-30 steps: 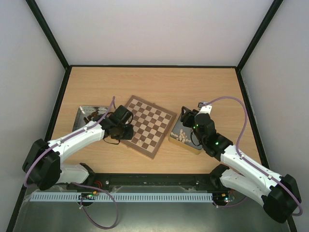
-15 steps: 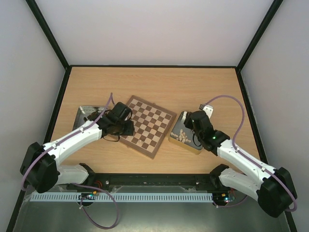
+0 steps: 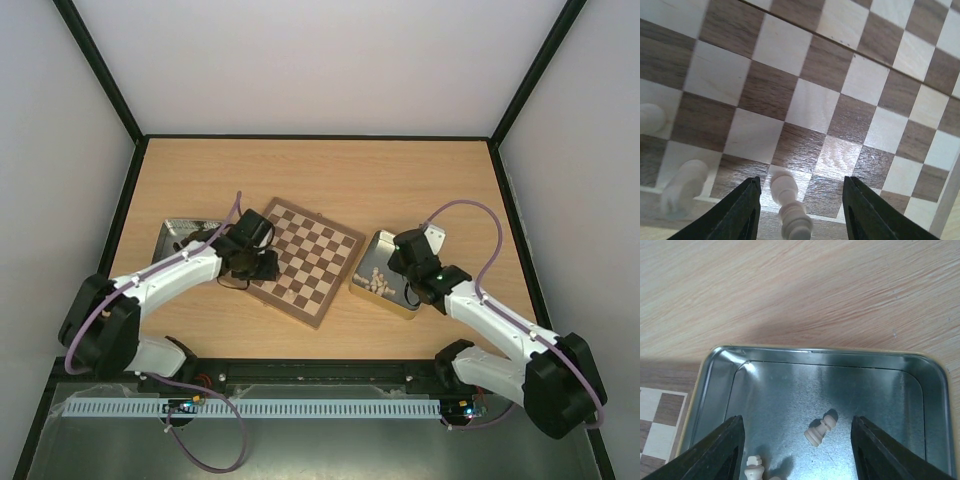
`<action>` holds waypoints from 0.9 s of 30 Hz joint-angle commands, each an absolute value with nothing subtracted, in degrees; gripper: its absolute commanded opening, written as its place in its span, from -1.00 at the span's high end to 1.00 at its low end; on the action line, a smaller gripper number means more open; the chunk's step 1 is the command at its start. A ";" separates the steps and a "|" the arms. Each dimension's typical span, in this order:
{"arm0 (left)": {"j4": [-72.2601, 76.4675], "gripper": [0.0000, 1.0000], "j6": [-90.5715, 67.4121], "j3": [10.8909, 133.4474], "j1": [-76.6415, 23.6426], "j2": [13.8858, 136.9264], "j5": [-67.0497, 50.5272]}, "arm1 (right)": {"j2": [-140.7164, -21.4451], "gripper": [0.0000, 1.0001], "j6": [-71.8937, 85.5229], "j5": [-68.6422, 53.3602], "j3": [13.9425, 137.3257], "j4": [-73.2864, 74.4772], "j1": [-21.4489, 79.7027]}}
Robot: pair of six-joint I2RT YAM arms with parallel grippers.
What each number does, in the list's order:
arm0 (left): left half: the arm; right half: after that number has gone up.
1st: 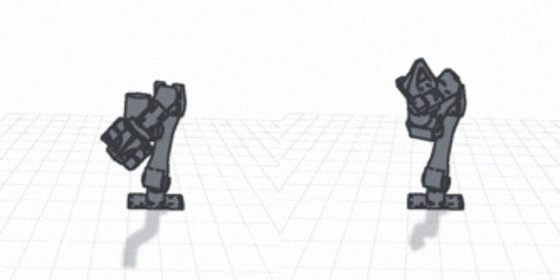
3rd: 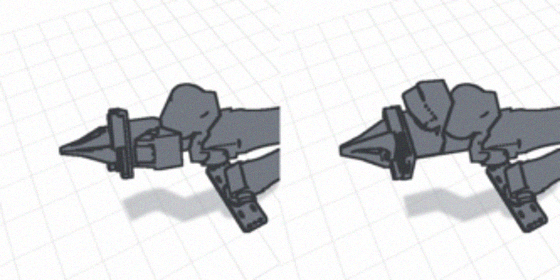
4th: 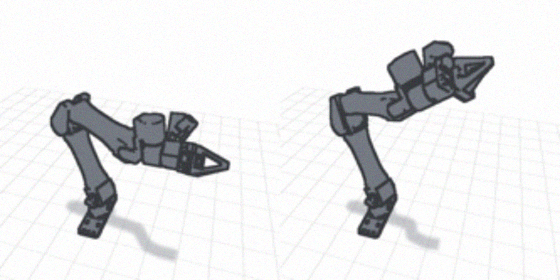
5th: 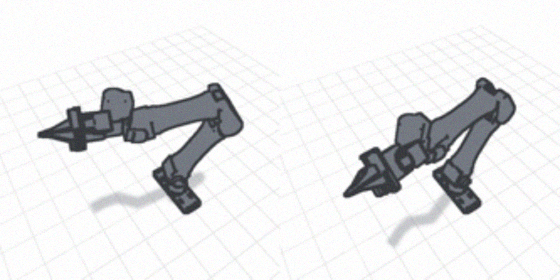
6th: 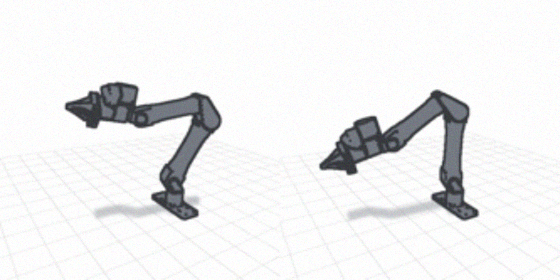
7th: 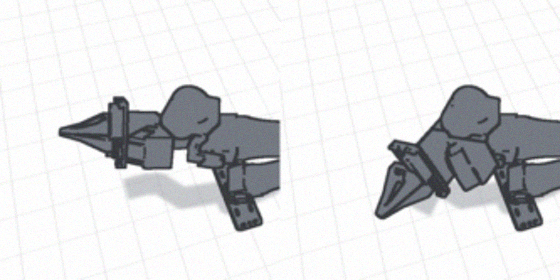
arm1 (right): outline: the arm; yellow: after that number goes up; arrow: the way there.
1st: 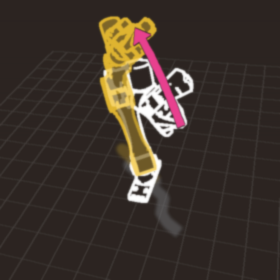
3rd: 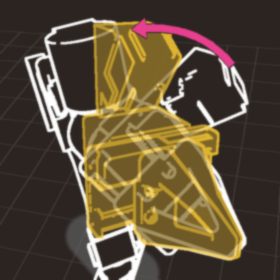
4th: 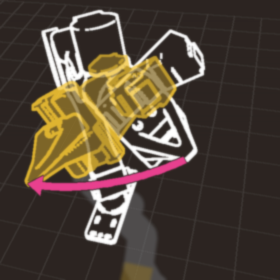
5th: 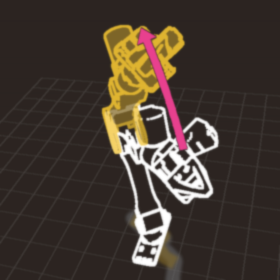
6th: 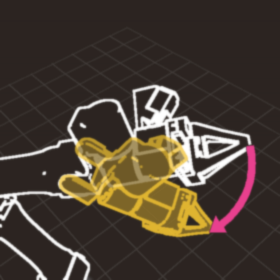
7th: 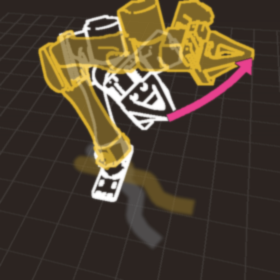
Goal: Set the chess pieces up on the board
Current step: Adjust the chess piece on the chessboard.
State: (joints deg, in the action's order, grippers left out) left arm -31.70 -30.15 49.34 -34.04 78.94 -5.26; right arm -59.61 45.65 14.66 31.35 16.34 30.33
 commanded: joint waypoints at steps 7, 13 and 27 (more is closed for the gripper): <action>-29.58 0.16 -27.29 47.29 -33.95 82.99 -10.77 | -61.17 -0.15 46.32 15.04 32.86 15.91 29.97; -29.70 0.23 -26.81 46.78 -33.94 83.09 -12.59 | -60.81 -0.15 46.53 14.92 32.31 15.67 29.97; -31.29 0.09 -27.83 48.70 -33.98 80.67 -8.36 | -59.76 -0.15 46.76 16.17 31.80 16.44 29.96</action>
State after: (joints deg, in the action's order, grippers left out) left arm -29.56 -27.49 46.92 -34.06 82.74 -10.87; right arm -60.84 45.74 13.93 31.35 16.01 30.26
